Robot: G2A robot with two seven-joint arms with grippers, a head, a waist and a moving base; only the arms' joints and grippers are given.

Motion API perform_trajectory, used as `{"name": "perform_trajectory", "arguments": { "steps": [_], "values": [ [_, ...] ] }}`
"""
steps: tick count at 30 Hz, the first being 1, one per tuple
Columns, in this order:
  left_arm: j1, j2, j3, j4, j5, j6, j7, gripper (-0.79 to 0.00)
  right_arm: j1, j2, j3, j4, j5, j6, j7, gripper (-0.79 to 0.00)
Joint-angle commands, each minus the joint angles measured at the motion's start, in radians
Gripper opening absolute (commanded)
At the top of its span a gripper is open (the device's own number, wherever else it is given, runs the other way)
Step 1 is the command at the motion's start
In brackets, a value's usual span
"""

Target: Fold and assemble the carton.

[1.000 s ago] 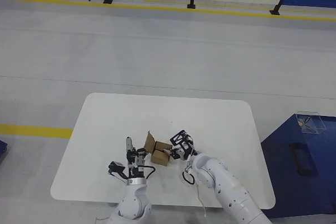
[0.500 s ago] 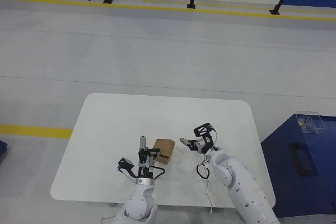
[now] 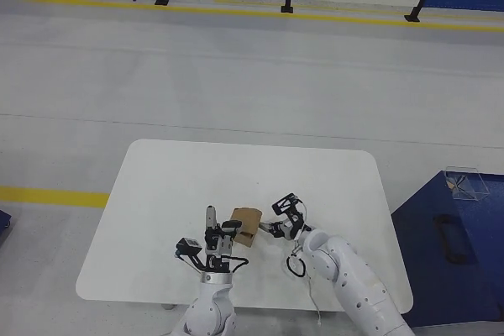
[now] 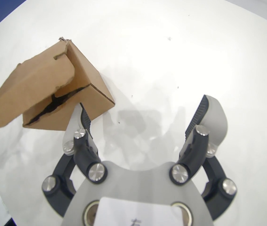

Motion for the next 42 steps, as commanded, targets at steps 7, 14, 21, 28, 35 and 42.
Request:
{"name": "perform_trajectory", "arguments": {
  "steps": [7,14,21,28,35,42],
  "values": [
    [0.000,0.000,0.000,0.000,0.000,0.000,0.000,0.000,0.110,-0.036,-0.069,0.116,0.021,0.022,-0.034,0.000],
    [0.000,0.000,0.000,0.000,0.000,0.000,0.000,0.000,0.183,-0.071,-0.115,0.216,0.059,0.038,-0.084,0.000],
    [0.000,0.000,0.000,0.000,0.000,0.000,0.000,0.000,0.186,-0.072,-0.114,0.220,0.067,0.036,-0.087,0.000],
    [-0.008,0.009,-0.037,-0.044,0.106,0.078,0.010,0.000,0.171,-0.059,-0.072,0.207,0.065,0.051,-0.110,0.000],
    [-0.020,0.039,-0.136,-0.307,0.323,0.611,-0.090,0.000,0.090,0.003,0.092,0.046,0.024,0.003,-0.037,0.000],
    [-0.070,0.057,-0.207,-0.419,0.346,0.864,-0.240,0.000,0.053,0.027,0.171,-0.040,0.055,-0.051,0.036,0.000]
  ]
}}
